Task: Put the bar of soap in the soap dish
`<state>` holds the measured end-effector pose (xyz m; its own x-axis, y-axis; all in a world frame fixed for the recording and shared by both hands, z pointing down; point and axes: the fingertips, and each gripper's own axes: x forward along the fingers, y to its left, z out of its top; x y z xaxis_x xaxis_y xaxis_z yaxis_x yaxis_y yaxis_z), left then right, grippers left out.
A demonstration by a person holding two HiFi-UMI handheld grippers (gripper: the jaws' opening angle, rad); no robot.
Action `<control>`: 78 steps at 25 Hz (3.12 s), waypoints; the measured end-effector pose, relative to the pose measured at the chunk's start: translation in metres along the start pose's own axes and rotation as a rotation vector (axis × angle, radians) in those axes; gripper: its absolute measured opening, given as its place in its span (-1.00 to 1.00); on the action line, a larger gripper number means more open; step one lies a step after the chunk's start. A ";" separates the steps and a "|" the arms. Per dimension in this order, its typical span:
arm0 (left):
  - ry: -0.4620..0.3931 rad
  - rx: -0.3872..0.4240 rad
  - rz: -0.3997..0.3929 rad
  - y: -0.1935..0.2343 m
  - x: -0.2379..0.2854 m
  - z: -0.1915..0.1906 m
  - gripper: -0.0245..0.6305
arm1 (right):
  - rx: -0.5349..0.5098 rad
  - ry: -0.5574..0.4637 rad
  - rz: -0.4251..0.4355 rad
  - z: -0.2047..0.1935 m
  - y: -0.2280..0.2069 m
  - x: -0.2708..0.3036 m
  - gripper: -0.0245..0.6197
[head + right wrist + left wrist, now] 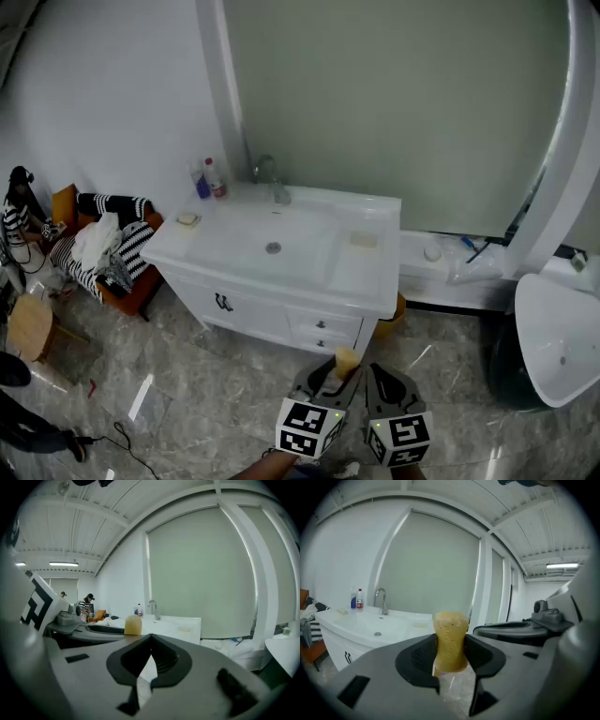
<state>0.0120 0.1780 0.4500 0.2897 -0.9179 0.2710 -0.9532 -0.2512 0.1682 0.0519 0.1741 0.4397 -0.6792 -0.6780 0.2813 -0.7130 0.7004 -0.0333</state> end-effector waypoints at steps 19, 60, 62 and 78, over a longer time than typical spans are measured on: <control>-0.052 0.008 -0.041 0.065 -0.013 0.030 -0.35 | -0.010 -0.025 -0.061 0.026 0.043 0.050 -0.89; 0.002 -0.009 -0.002 0.096 0.167 0.075 -0.36 | 0.020 -0.038 -0.012 0.059 -0.109 0.170 -0.89; 0.005 -0.007 0.004 0.097 0.177 0.077 -0.36 | 0.023 -0.037 -0.003 0.060 -0.119 0.177 -0.89; 0.043 0.018 0.047 0.101 0.231 0.080 -0.36 | 0.042 -0.016 0.048 0.056 -0.164 0.208 -0.89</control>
<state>-0.0245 -0.0836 0.4536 0.2477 -0.9150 0.3184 -0.9671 -0.2140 0.1376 0.0176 -0.0945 0.4503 -0.7150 -0.6477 0.2632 -0.6862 0.7222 -0.0868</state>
